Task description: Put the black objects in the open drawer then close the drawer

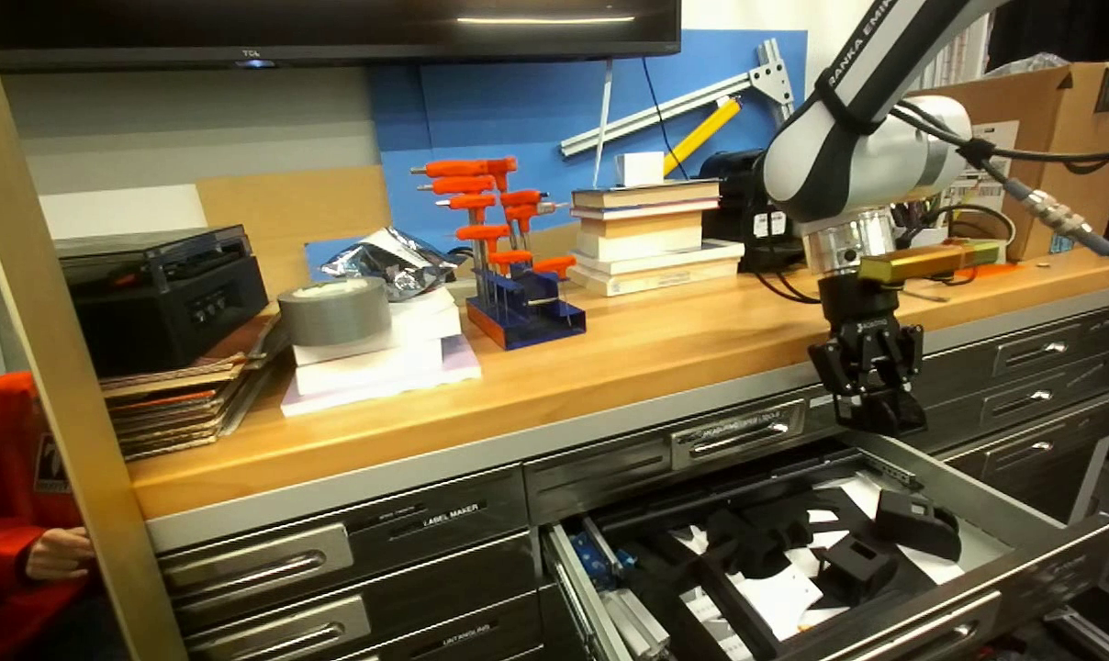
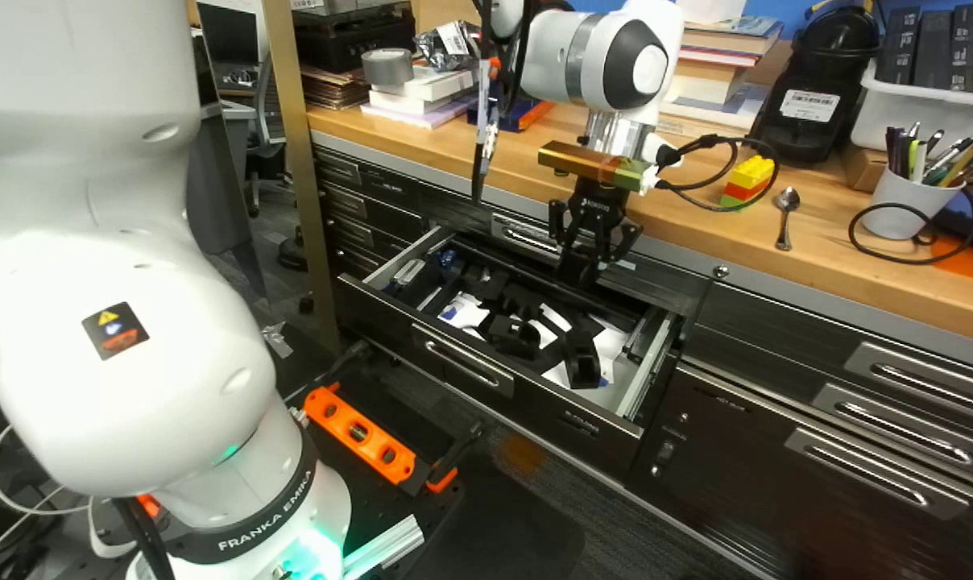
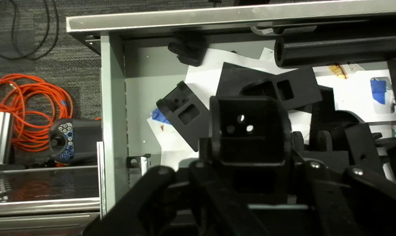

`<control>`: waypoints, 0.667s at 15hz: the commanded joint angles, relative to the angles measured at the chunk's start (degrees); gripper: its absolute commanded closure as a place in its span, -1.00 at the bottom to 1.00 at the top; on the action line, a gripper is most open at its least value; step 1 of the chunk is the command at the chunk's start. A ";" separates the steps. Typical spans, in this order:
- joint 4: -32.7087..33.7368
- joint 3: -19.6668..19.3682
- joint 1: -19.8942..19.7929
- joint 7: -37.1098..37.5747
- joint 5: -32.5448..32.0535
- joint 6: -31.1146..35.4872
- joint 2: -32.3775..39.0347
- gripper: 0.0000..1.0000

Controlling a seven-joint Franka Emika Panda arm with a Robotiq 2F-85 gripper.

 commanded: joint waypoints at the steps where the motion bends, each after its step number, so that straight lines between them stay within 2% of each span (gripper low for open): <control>1: -1.13 0.33 -2.54 -8.36 3.23 4.02 0.46 0.37; 10: -6.61 0.77 -5.33 -23.67 1.70 6.30 0.41 0.37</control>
